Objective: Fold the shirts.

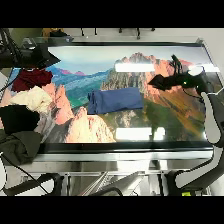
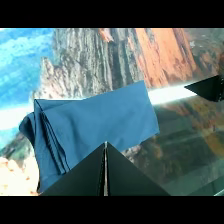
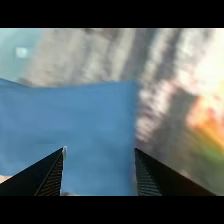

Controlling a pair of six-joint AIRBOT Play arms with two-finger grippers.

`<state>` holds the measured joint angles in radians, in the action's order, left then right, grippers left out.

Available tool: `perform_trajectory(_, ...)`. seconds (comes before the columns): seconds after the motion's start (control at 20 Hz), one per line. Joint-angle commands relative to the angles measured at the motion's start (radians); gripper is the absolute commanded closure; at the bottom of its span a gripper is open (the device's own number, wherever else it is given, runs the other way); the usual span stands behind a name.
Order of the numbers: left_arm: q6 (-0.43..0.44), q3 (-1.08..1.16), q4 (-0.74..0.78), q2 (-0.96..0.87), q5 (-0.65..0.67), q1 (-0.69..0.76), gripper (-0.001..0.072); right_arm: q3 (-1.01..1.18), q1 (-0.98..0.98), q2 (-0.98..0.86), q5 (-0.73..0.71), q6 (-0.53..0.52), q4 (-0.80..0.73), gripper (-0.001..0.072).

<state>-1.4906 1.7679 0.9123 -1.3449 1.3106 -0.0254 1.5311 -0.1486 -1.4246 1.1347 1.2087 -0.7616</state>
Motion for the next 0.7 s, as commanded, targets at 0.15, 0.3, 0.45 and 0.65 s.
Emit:
perform_trajectory(0.15,0.001,-0.001,0.003,0.000,-0.023,0.044,0.0689,-0.078,0.018,-0.114,0.018,-0.058,0.031,0.0205)
perform_trajectory(0.3,0.001,-0.001,0.003,0.000,-0.036,0.061,0.0689,-0.078,0.085,-0.151,-0.053,-0.103,0.121,0.0206)
perform_trajectory(0.45,0.001,-0.001,0.003,0.000,-0.033,0.064,0.0689,-0.077,0.144,-0.173,-0.098,-0.103,0.121,0.0206)
perform_trajectory(0.65,0.001,-0.001,0.003,0.000,-0.030,0.064,0.0689,-0.077,0.174,-0.179,-0.129,-0.124,0.182,0.0255)
